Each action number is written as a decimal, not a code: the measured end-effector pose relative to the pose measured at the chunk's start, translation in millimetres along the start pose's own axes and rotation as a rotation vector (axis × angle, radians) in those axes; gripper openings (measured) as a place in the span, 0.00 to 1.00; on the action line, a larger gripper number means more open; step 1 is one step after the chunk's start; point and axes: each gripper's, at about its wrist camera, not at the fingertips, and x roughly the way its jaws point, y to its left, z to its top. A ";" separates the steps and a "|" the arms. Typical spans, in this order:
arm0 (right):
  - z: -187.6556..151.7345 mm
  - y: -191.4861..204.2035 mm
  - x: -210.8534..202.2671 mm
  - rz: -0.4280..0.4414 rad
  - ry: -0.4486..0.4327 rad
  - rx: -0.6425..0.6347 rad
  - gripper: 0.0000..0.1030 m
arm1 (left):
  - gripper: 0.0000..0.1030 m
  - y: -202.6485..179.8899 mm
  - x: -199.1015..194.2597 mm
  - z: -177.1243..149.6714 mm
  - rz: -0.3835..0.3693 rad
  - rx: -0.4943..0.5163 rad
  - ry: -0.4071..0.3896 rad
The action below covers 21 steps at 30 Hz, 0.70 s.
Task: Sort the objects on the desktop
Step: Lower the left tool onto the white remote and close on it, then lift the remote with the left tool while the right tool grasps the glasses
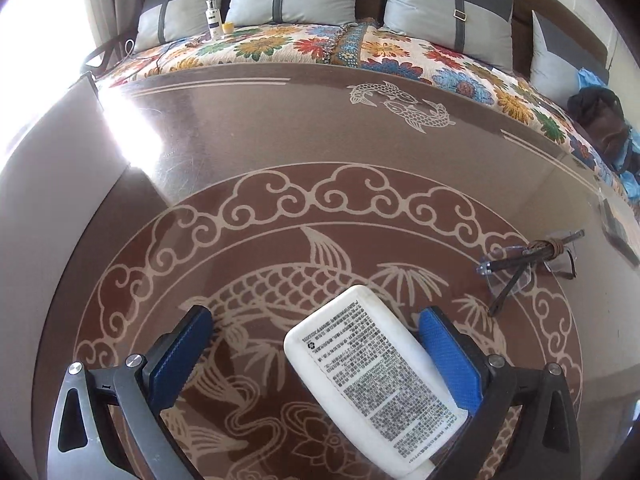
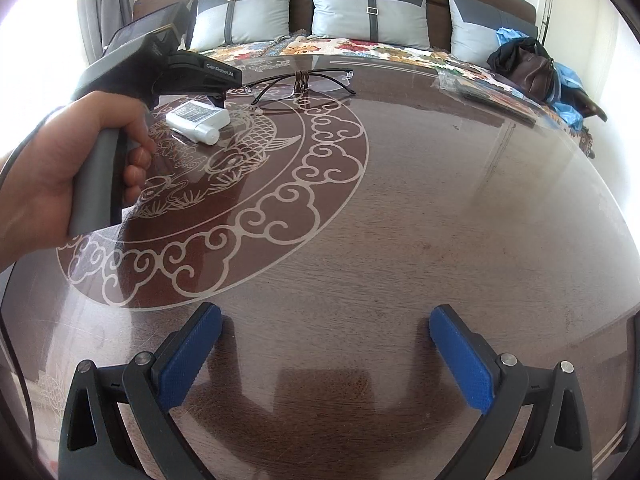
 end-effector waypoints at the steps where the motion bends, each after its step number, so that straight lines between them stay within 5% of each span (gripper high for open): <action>1: 0.0 -0.1 0.0 0.000 0.000 0.000 1.00 | 1.00 2.3 -2.1 -3.6 -0.009 0.016 0.003; 8: 0.0 -0.2 0.0 0.000 0.000 0.000 1.00 | 0.99 9.9 -12.6 -19.9 -0.045 0.082 -0.031; 10: 0.0 -0.3 0.0 0.000 0.000 0.000 1.00 | 0.69 9.9 -20.0 -24.5 -0.059 0.100 -0.085; 13: 0.0 -0.3 -0.1 0.000 0.000 0.000 1.00 | 0.49 8.4 -28.1 -31.8 -0.091 0.149 -0.109; 21: -0.1 -0.4 -0.2 0.000 0.000 0.000 1.00 | 0.49 53.1 -54.2 -77.1 -0.135 0.212 -0.112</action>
